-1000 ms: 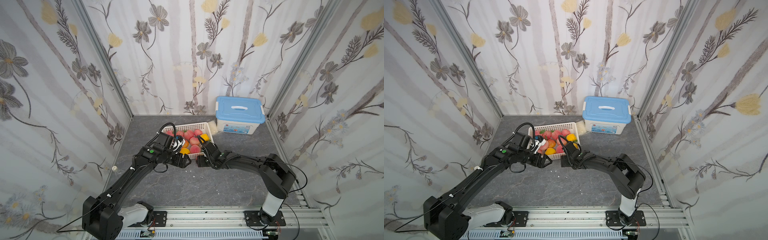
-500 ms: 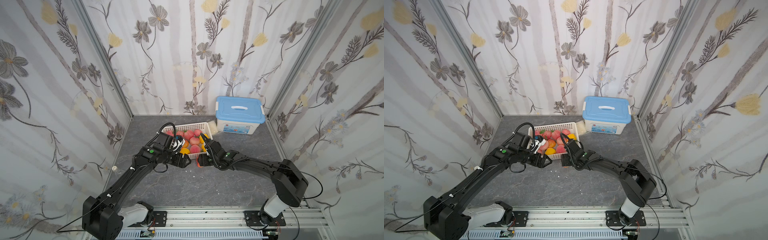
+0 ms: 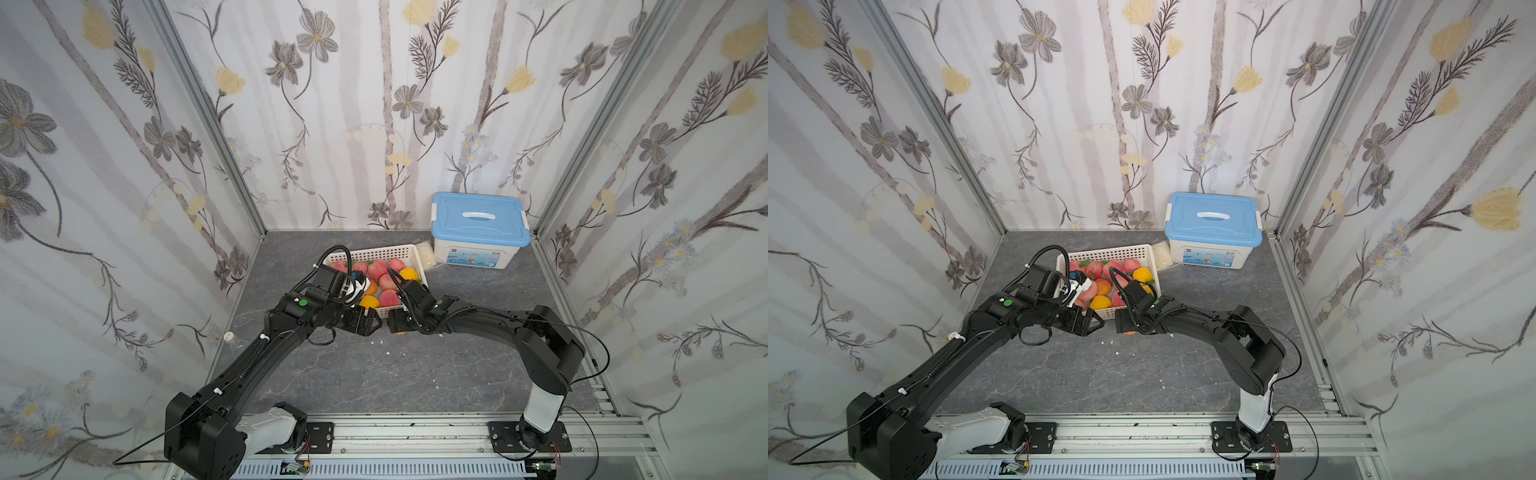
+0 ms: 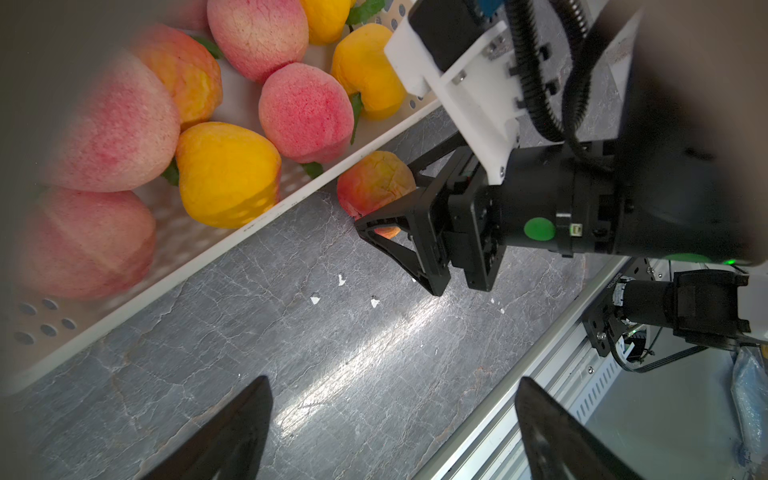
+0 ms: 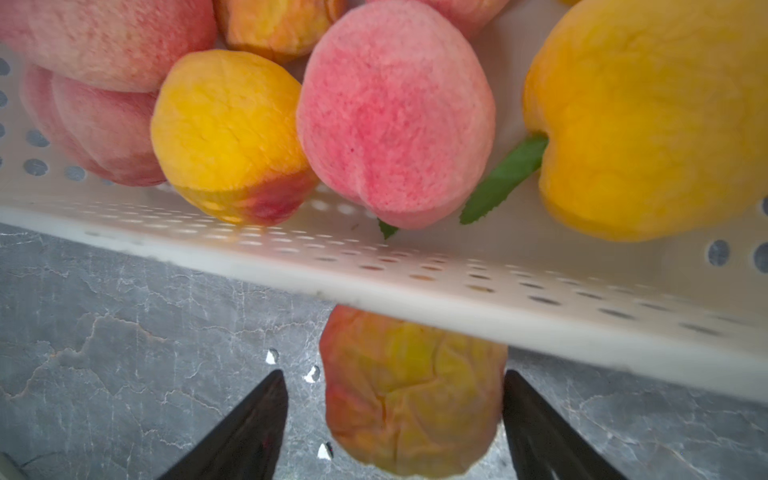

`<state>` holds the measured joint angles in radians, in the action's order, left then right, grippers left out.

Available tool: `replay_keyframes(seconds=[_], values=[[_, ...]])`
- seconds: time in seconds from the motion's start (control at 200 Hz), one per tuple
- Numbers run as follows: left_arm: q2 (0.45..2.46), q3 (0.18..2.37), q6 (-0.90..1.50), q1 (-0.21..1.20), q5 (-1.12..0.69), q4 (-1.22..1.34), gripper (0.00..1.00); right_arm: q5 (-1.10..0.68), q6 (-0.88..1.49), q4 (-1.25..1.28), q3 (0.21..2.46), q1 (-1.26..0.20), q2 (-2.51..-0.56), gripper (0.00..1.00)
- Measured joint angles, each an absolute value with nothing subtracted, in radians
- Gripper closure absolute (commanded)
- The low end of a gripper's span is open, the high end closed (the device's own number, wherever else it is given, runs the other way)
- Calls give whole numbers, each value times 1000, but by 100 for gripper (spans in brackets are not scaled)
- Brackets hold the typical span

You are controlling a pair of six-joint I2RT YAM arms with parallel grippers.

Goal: Put the peaches into the basket
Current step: Pick up the peach from the center of the board.

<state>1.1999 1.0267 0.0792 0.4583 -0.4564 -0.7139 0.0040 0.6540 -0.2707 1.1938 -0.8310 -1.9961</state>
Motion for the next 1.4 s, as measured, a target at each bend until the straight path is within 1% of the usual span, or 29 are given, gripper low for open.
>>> replay_keyframes(seconds=[0.105,0.39,0.565,0.769,0.994,1.199,1.399], values=[[1200,1027,79,458,-456,-714,7,4,657,-271,1194,-831,-2012,21],[1196,1027,79,458,-456,-714,7,4,665,-271,1197,-831,-2022,34],[1195,1027,79,459,-456,-714,7,4,665,-276,1179,-832,-1989,36],[1195,1027,79,459,-456,-714,7,7,664,-297,1122,-844,-1864,37],[1195,1027,79,459,-456,-714,7,10,645,-360,1118,-842,-1731,37],[1193,1027,79,459,-456,-714,7,4,600,-390,1211,-772,-1724,37],[1188,1027,79,458,-455,-714,7,5,526,-411,1408,-701,-1845,37]])
